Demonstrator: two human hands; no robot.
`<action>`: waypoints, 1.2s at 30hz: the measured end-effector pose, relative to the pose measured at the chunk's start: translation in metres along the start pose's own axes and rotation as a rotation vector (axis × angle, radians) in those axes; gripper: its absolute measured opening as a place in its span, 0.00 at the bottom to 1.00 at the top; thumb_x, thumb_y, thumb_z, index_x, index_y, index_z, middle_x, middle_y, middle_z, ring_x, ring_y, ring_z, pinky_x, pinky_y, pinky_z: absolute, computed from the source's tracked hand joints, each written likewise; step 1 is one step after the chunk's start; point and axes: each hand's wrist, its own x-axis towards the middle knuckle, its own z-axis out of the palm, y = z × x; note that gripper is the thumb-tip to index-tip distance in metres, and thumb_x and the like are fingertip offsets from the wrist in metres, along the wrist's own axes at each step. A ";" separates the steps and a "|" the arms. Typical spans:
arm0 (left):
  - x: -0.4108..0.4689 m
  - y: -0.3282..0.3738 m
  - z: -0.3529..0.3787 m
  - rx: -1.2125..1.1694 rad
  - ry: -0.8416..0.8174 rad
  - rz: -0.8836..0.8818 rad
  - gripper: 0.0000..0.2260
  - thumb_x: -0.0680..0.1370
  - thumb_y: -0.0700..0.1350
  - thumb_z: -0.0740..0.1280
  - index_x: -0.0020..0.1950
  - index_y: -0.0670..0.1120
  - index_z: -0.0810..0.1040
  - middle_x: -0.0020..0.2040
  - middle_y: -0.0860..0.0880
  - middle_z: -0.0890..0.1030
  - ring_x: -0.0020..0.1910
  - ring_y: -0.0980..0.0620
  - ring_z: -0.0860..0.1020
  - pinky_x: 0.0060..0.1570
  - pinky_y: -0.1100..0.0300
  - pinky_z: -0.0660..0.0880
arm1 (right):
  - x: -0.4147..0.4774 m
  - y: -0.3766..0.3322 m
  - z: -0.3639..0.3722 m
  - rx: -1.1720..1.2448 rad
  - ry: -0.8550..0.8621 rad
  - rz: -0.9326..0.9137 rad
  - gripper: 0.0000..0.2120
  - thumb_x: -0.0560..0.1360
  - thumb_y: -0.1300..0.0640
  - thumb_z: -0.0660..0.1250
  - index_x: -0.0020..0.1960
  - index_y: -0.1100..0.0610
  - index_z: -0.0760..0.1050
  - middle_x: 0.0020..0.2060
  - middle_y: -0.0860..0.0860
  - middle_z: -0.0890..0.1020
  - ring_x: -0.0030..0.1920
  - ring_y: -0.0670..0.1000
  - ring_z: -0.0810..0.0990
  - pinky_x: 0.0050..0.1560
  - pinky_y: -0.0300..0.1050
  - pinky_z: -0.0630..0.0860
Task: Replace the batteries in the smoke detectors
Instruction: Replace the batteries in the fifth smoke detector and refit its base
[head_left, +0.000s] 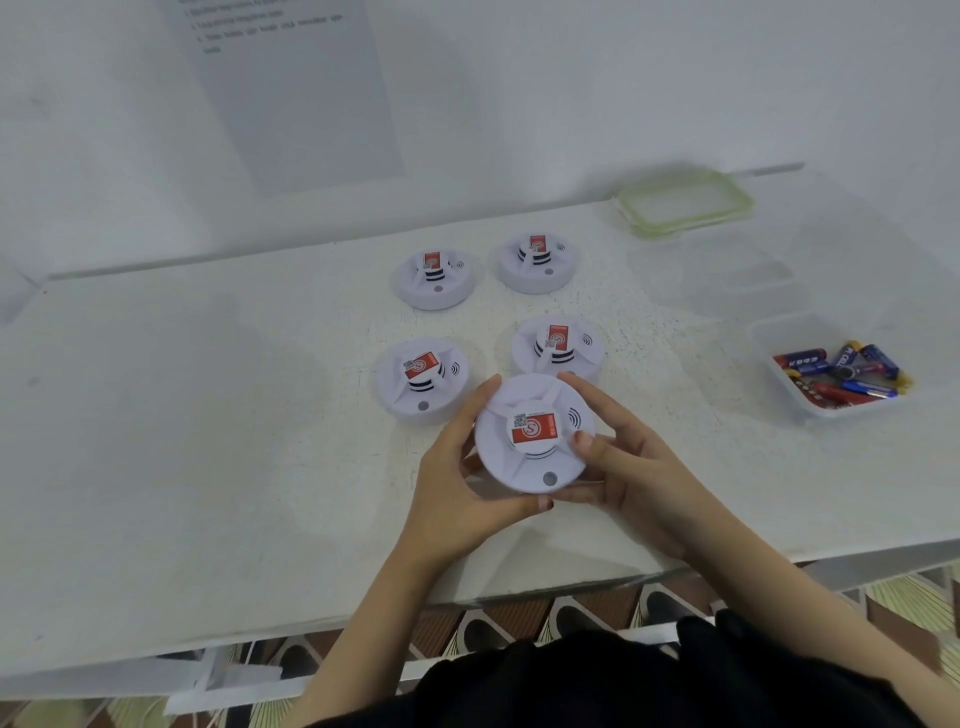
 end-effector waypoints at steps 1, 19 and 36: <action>0.000 0.000 0.000 0.000 -0.001 0.000 0.42 0.60 0.46 0.80 0.71 0.57 0.66 0.65 0.60 0.76 0.64 0.57 0.76 0.59 0.55 0.77 | 0.000 0.000 0.000 0.006 -0.002 -0.002 0.37 0.65 0.48 0.76 0.71 0.45 0.66 0.61 0.58 0.79 0.58 0.62 0.79 0.51 0.55 0.80; -0.002 0.000 0.000 -0.006 -0.011 0.023 0.42 0.61 0.45 0.80 0.71 0.56 0.66 0.65 0.63 0.76 0.64 0.59 0.76 0.57 0.64 0.75 | -0.002 -0.001 0.001 0.009 0.032 0.002 0.26 0.75 0.61 0.65 0.71 0.48 0.66 0.58 0.57 0.81 0.56 0.61 0.80 0.49 0.53 0.81; -0.002 -0.004 -0.001 0.014 -0.003 0.020 0.43 0.61 0.41 0.81 0.72 0.55 0.66 0.65 0.59 0.76 0.64 0.56 0.76 0.58 0.59 0.77 | -0.001 -0.001 0.001 0.007 0.026 0.003 0.26 0.75 0.62 0.63 0.71 0.49 0.65 0.57 0.58 0.81 0.56 0.62 0.80 0.50 0.56 0.80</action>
